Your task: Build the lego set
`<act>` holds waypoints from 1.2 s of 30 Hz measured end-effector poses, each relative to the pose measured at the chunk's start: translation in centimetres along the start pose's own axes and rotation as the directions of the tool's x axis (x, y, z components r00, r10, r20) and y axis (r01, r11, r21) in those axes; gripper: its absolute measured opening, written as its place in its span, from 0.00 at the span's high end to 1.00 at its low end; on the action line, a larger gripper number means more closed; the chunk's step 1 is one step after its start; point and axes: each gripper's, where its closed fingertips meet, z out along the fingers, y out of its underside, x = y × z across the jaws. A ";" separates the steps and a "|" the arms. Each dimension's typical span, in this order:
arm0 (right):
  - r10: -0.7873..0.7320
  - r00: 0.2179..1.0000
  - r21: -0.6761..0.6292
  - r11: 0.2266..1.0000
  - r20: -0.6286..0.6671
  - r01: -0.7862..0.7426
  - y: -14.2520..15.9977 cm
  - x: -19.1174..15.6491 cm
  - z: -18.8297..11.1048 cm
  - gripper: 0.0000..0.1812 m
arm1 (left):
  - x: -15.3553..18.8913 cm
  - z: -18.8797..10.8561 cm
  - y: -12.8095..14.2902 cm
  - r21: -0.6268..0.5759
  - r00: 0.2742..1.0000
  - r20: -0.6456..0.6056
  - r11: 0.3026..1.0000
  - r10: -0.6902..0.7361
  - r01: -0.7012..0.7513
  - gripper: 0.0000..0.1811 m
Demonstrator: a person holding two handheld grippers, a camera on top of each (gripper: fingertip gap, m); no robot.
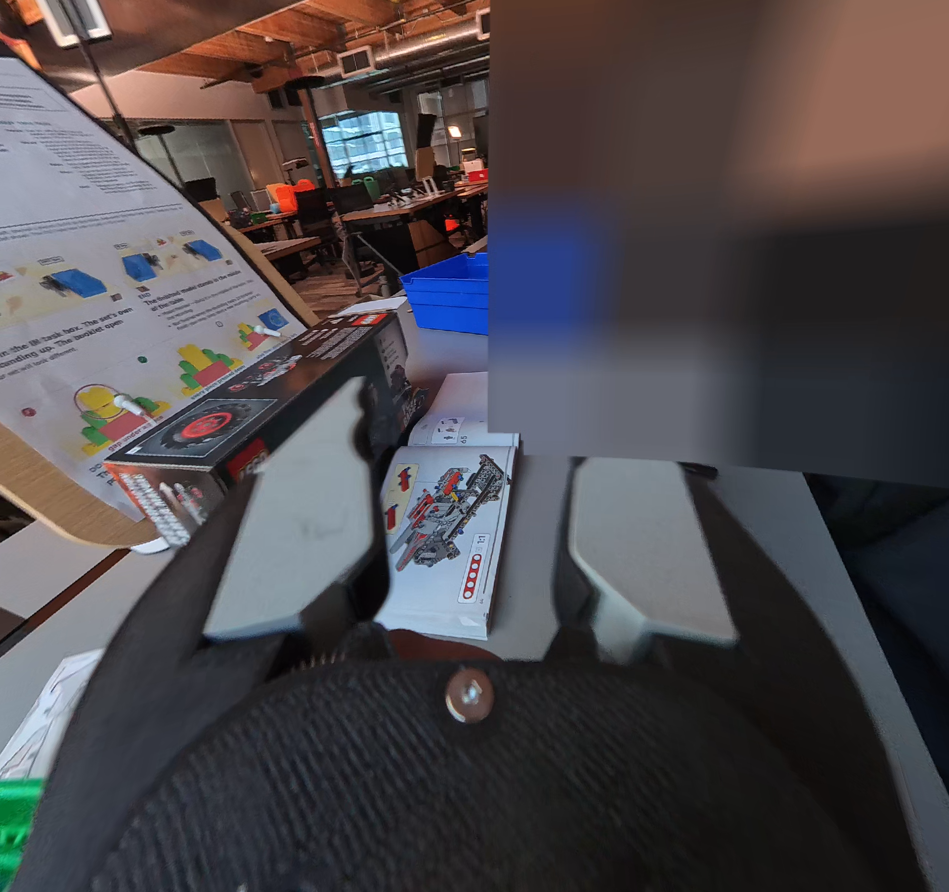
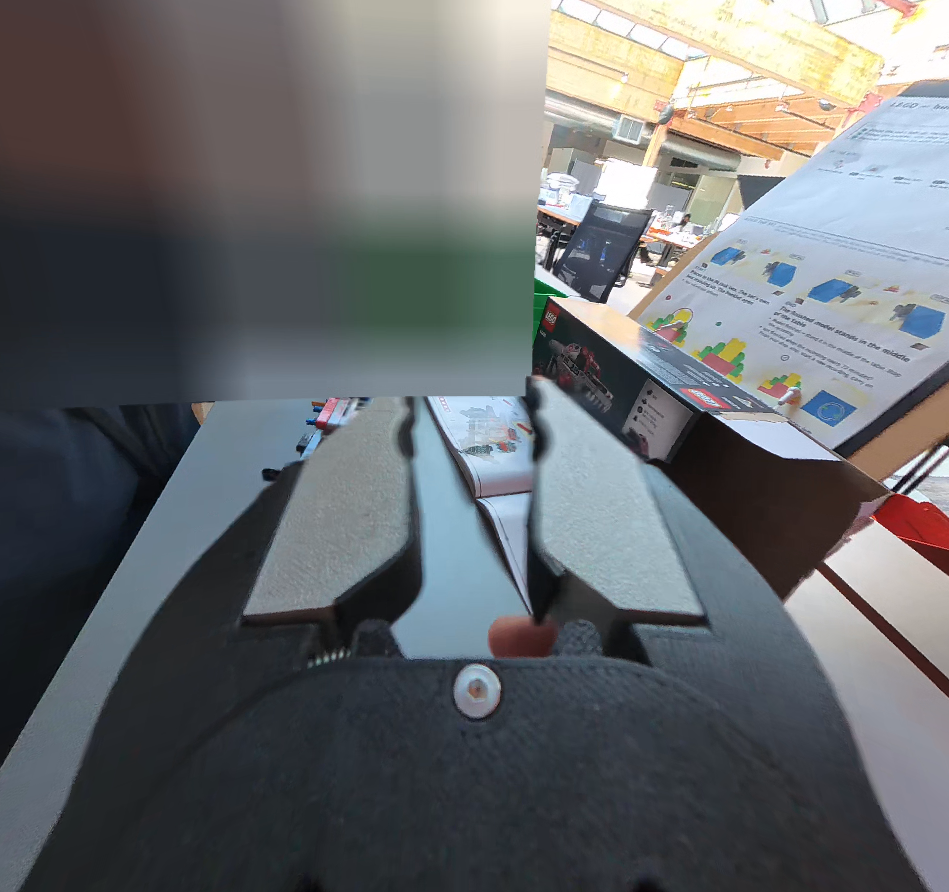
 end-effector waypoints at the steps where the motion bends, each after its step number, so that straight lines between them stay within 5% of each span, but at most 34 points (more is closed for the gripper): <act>1: -0.021 0.999 -0.009 1.000 0.026 0.021 0.2 -0.4 0.0 0.99 | 0.5 0.0 0.1 -0.004 0.999 -0.029 1.000 0.014 -0.014 0.75; 2: -0.039 0.999 -0.012 0.999 0.029 0.039 0.2 -0.5 0.0 1.00 | 0.8 0.0 0.2 -0.007 0.999 -0.037 1.000 0.026 -0.026 0.91; 4: -0.059 0.998 -0.023 0.998 0.011 0.059 0.4 -0.3 0.2 1.00 | 0.4 0.2 0.6 -0.029 0.999 -0.006 0.999 0.046 -0.046 1.00; 9: -0.040 0.999 -0.020 0.999 0.010 0.040 0.8 0.0 0.3 1.00 | 0.4 0.5 1.3 -0.059 0.999 -0.008 0.998 0.034 -0.034 0.99; 13: -0.033 0.999 -0.011 0.999 0.002 0.033 0.7 0.2 0.1 0.99 | 0.5 0.5 1.4 -0.060 0.999 -0.009 0.997 0.042 -0.043 0.88; 16: -0.044 0.999 -0.010 0.999 -0.003 0.044 0.7 0.2 0.1 0.99 | 0.4 0.6 1.3 -0.062 0.999 -0.001 0.997 0.041 -0.041 1.00; 36: -0.032 1.000 -0.041 0.999 -0.002 0.031 1.6 0.3 0.7 0.99 | 0.4 1.0 2.5 -0.101 0.999 -0.001 0.994 0.044 -0.044 0.93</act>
